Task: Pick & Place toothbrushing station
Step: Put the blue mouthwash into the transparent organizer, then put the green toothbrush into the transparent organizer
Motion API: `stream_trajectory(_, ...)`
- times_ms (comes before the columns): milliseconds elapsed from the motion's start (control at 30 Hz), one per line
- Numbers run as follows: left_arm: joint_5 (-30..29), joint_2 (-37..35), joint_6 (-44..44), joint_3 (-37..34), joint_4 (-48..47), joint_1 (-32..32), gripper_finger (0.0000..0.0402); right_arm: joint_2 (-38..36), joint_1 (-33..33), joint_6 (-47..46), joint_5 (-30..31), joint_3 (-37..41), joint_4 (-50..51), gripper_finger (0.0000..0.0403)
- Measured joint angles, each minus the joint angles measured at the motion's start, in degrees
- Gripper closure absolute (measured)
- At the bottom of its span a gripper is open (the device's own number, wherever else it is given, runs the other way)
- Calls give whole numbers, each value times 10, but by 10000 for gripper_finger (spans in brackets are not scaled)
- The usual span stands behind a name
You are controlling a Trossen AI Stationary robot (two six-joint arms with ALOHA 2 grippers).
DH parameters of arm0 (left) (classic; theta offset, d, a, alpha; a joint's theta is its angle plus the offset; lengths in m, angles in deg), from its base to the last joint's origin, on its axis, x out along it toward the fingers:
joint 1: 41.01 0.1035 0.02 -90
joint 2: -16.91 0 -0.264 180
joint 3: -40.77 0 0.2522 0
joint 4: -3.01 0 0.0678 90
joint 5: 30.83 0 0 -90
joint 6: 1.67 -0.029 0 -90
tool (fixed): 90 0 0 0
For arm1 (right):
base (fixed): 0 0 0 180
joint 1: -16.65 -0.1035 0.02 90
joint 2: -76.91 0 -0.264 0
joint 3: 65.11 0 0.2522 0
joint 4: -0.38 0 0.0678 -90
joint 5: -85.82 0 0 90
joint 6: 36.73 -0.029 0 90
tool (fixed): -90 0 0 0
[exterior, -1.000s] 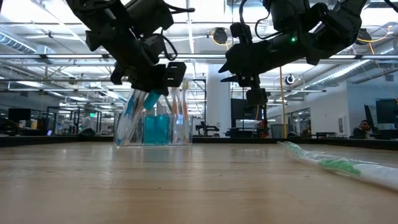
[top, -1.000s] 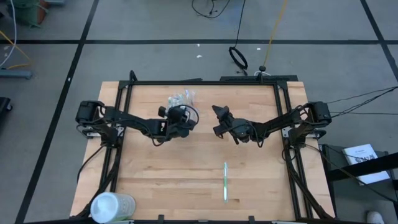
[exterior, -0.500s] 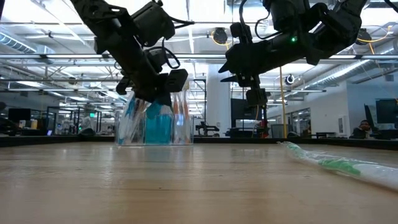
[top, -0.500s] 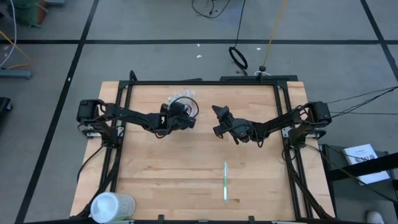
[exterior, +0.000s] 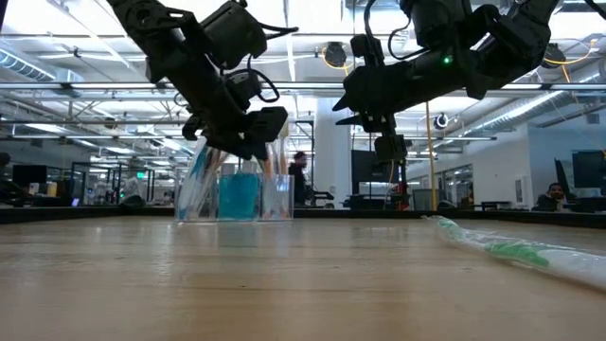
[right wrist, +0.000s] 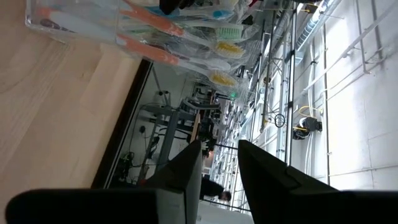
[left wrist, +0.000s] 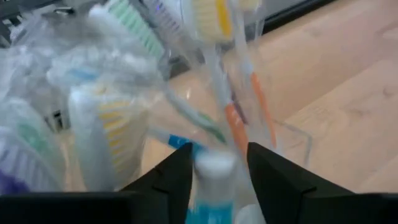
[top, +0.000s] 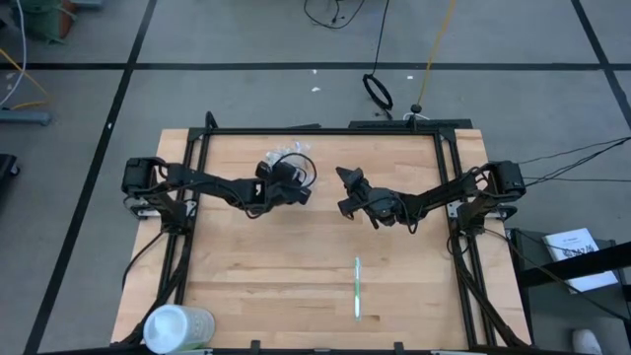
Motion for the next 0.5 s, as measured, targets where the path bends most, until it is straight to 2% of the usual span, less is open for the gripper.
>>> stream_trajectory(200,-3,-1,-11,0,28,-1,228,0,0,0,0,0,0,307)
stream_trajectory(500,-3,-30,-32,0,35,0,262,0,0,0,0,0,0,308)
